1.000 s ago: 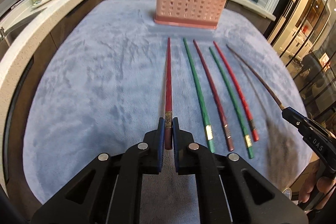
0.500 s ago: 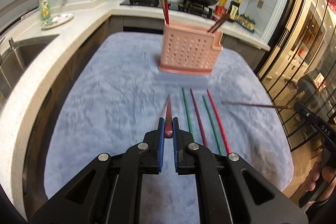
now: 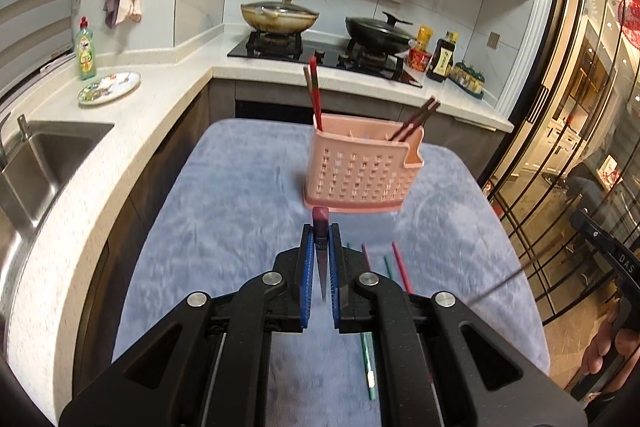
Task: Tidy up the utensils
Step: 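Carry both held chopsticks up over the pink holder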
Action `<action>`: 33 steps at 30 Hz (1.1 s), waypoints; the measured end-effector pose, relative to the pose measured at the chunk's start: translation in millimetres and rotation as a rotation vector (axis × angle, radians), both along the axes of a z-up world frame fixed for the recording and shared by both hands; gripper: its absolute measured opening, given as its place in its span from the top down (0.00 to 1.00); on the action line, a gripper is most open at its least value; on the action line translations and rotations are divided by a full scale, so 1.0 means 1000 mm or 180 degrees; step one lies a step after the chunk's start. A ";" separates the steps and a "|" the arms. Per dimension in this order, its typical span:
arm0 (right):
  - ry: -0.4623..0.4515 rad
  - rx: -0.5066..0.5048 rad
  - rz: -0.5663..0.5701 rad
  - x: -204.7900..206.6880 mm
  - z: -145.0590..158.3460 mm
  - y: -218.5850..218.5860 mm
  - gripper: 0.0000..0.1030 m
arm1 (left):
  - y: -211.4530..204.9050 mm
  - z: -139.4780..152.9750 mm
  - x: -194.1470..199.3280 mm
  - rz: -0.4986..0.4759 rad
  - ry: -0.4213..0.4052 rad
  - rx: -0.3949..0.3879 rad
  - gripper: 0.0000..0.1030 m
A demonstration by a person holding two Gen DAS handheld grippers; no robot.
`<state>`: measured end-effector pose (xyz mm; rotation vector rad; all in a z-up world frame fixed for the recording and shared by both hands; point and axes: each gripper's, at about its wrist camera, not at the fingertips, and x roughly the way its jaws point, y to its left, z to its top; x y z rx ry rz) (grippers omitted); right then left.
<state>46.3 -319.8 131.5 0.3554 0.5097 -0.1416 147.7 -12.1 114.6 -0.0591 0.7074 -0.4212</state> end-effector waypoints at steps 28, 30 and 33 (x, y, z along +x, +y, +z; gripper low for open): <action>-0.0735 0.0227 0.0123 0.195 0.096 -0.006 0.93 | -0.069 0.121 0.133 0.0118 -0.0876 -0.0312 0.93; -0.0644 0.0231 0.0131 0.207 0.084 -0.005 0.93 | -0.071 0.113 0.141 0.0122 -0.0850 -0.0272 0.93; -0.0517 0.0256 0.0148 0.218 0.066 -0.006 0.93 | -0.075 0.097 0.152 0.0110 -0.0771 -0.0237 0.93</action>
